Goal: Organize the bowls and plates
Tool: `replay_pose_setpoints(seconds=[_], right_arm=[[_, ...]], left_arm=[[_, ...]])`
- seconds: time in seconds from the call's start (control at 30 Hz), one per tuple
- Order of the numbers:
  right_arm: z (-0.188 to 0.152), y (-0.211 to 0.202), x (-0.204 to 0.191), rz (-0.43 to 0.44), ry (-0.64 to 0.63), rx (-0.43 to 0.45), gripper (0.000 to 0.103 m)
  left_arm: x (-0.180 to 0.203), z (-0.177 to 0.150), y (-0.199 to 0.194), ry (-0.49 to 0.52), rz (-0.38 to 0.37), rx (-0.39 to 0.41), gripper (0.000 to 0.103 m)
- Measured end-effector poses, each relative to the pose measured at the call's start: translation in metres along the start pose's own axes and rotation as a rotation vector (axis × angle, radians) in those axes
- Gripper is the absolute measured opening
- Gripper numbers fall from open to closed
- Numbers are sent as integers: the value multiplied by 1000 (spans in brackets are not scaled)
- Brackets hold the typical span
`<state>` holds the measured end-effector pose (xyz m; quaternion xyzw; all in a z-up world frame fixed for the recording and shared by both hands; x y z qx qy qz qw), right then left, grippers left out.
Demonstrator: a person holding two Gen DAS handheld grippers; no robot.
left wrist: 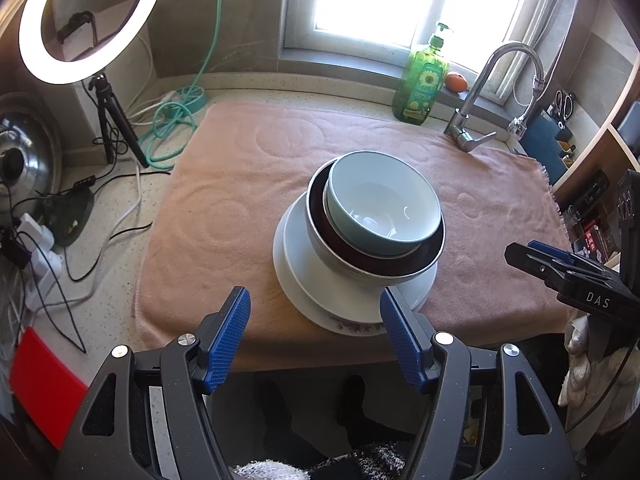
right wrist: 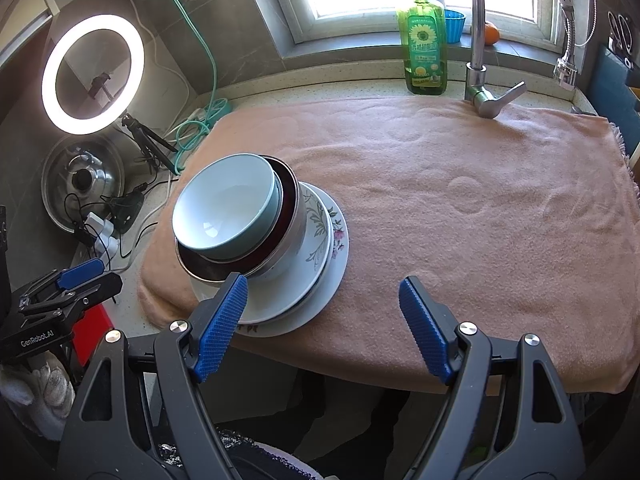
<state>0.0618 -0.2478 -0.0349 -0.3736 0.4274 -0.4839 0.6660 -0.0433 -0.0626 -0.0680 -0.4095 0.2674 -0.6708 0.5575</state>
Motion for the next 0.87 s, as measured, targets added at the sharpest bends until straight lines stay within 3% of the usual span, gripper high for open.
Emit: replay_pose_setpoints(seconds=[0.23, 0.87], right_arm=[[2, -1, -2, 6, 1, 9, 81], [-1, -3, 0, 10, 15, 5, 81]], left_arm=[[3, 3, -7, 13, 2, 47, 67], [9, 7, -8, 35, -4, 70, 67]])
Point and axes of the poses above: each gripper's, at about its wrist camera, not at the fingertips, and y roughly the way its jaws point, x to its right, z to its top, the point moved 1 cm from there along y, roughly the way its jaws point, and after that the axes turned 8 degrees about -z, right-handed, at the moved point
